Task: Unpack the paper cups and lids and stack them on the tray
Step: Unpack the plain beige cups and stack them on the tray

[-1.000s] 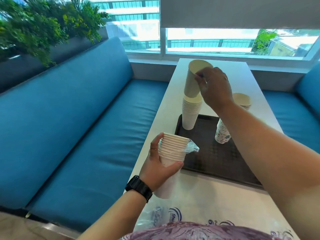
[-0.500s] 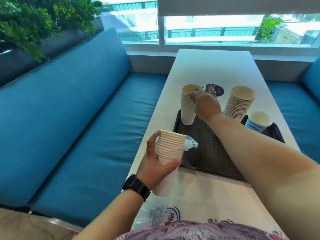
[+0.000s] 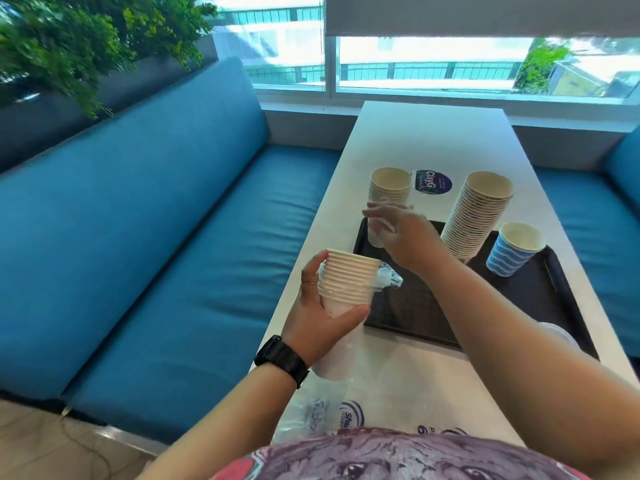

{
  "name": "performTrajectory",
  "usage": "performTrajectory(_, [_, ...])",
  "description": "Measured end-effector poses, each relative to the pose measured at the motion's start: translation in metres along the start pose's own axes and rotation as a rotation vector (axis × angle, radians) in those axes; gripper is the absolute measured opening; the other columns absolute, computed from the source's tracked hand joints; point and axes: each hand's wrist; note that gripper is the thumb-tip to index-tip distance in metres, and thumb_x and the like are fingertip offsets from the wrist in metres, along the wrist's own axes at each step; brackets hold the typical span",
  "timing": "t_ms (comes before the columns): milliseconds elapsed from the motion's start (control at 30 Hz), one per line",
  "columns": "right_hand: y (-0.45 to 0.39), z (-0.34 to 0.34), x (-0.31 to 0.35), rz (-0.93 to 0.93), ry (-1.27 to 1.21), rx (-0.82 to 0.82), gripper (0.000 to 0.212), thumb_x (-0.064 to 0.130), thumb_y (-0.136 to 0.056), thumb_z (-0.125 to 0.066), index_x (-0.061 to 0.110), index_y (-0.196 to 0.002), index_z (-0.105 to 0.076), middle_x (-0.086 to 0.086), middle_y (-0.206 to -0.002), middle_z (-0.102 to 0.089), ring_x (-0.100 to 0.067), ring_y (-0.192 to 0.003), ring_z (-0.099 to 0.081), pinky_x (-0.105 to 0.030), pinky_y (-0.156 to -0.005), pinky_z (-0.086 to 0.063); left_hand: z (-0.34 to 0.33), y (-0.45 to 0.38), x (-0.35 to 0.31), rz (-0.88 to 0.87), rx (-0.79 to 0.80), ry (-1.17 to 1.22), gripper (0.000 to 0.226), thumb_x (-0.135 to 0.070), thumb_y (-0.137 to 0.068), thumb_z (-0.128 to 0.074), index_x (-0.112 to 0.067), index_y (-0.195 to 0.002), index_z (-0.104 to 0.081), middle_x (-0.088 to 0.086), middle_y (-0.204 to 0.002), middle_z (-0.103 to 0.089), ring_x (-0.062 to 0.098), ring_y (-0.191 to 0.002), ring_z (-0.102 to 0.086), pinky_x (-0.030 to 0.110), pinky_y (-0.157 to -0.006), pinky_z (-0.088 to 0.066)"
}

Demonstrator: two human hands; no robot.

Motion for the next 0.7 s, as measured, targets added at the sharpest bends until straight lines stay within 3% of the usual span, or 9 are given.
performTrajectory(100, [0.023,-0.001,0.019,-0.076,-0.165,0.065,0.023,0.024,-0.096,-0.058,0.024,-0.116,-0.070,0.009,-0.126,-0.064,-0.007,-0.117,-0.054,-0.021,-0.101,-0.038,0.000,0.001,-0.001,-0.012,-0.008,0.006,0.097,-0.047,-0.066,-0.078,-0.053,-0.140,-0.016,-0.007,-0.122,-0.054,0.009,-0.099,-0.065,0.041,-0.087,-0.057])
performTrajectory(233, [0.039,0.006,0.036,-0.126,-0.239,0.096,0.023,0.031,-0.098,-0.054,0.026,-0.113,-0.070,0.016,-0.104,-0.065,0.005,-0.093,-0.057,-0.009,-0.079,-0.040,0.000,0.005,-0.003,-0.016,-0.016,0.000,0.096,-0.049,-0.066,-0.077,-0.055,-0.139,-0.015,-0.005,-0.123,-0.054,0.008,-0.097,-0.065,0.039,-0.085,-0.057])
performTrajectory(400, [0.052,0.013,0.042,-0.135,-0.364,0.150,0.018,0.033,-0.096,-0.057,0.030,-0.104,-0.072,0.017,-0.099,-0.071,0.004,-0.097,-0.062,-0.018,-0.086,-0.045,0.002,0.007,-0.003,-0.035,-0.036,0.007,0.095,-0.040,-0.071,-0.081,-0.056,-0.137,-0.015,-0.006,-0.120,-0.054,0.009,-0.095,-0.066,0.041,-0.083,-0.058])
performTrajectory(567, [0.056,0.018,0.043,-0.115,-0.362,0.238,0.017,0.019,-0.097,-0.057,0.029,-0.093,-0.070,0.009,-0.096,-0.072,-0.011,-0.097,-0.064,-0.034,-0.094,-0.050,0.005,0.010,-0.007,-0.062,-0.044,0.029,0.090,-0.052,-0.069,-0.077,-0.064,-0.134,-0.017,-0.003,-0.129,-0.052,0.015,-0.101,-0.065,0.045,-0.084,-0.058])
performTrajectory(700, [0.057,0.020,0.042,-0.096,-0.421,0.230,0.025,0.007,-0.094,-0.059,0.028,-0.087,-0.070,0.010,-0.096,-0.074,-0.012,-0.098,-0.065,-0.040,-0.100,-0.048,0.006,0.013,-0.009,-0.062,-0.050,0.036,0.088,-0.058,-0.067,-0.074,-0.068,-0.133,-0.017,-0.001,-0.133,-0.052,0.015,-0.104,-0.065,0.043,-0.087,-0.057])
Point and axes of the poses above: each hand's wrist, its own y-axis away from the middle knuckle, its own z-axis out of the back of the hand, x = y × z
